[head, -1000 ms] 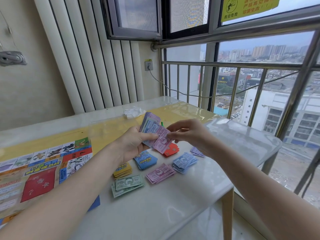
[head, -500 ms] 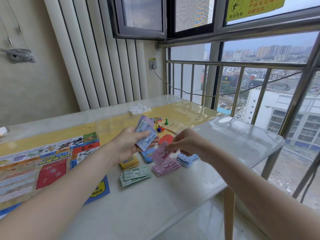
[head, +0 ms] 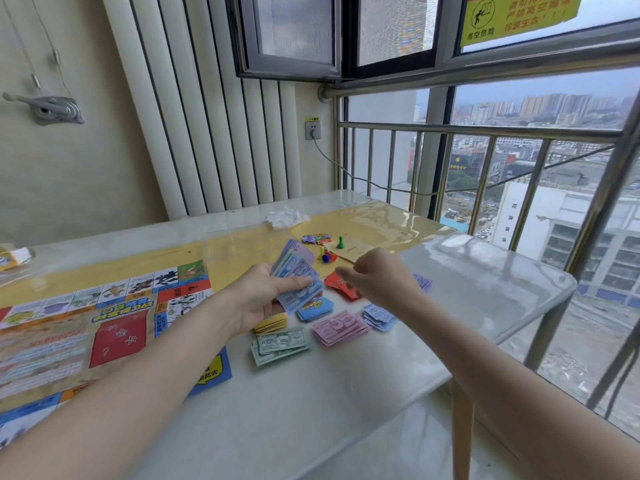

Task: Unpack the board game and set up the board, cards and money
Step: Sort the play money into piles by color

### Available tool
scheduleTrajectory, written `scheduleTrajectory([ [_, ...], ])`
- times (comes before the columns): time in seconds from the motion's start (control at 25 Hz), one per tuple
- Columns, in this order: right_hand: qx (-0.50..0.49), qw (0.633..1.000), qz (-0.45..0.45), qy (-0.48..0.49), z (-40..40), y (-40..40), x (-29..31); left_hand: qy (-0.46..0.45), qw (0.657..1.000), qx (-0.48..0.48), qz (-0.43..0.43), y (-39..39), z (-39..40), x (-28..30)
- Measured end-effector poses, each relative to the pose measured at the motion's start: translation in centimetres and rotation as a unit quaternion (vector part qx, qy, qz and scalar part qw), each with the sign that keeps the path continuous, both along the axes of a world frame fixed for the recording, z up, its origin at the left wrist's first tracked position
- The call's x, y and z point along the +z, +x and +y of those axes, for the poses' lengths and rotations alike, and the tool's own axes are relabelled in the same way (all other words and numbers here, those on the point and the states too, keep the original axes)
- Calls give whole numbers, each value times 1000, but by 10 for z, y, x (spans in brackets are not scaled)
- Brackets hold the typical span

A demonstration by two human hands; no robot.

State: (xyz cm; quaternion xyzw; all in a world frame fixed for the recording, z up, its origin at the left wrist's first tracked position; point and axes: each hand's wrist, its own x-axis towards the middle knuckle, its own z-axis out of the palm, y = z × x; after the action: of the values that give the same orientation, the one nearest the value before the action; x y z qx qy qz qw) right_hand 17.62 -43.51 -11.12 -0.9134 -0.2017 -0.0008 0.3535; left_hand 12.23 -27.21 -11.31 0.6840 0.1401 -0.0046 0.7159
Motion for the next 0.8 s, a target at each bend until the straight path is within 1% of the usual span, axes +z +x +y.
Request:
scheduleTrajectory([
  [0.04,24,995,54,77,1,0,4,-3,1000,-6,-2,0,-2,0],
  [0.08,53,983,109,138,1,0,6,-9,1000,-13,-6,2,-4,0],
  [0.12,75,972,146,168,1,1,8,-16,1000,-20,-9,3,-6,0],
  [0.16,88,967,159,179,0,3,7,-23,999,-26,-12,6,-8,1],
  [0.24,82,966,156,189,-5,11,7,-43,998,-49,-20,11,-12,2],
  [0.32,54,965,153,208,-13,20,8,-55,995,-76,-23,15,-17,4],
  [0.4,15,964,154,215,-26,27,10,-74,994,-76,-24,17,-19,4],
  [0.52,-49,967,185,169,-47,34,9,-77,995,-58,-21,20,-20,0],
  [0.6,-67,977,178,99,-54,34,0,-60,997,-50,-10,20,-25,-2],
  [0.68,-71,991,110,-25,-56,34,-12,-56,997,-49,-1,21,-32,-5],
  [0.72,-73,991,67,-91,-55,34,-17,-58,997,-52,2,21,-35,-5],
  [0.76,-82,988,27,-127,-54,33,-19,-58,997,-54,5,22,-37,-6],
  [0.8,-89,988,-7,-125,-53,33,-18,-57,997,-55,6,23,-38,-6],
])
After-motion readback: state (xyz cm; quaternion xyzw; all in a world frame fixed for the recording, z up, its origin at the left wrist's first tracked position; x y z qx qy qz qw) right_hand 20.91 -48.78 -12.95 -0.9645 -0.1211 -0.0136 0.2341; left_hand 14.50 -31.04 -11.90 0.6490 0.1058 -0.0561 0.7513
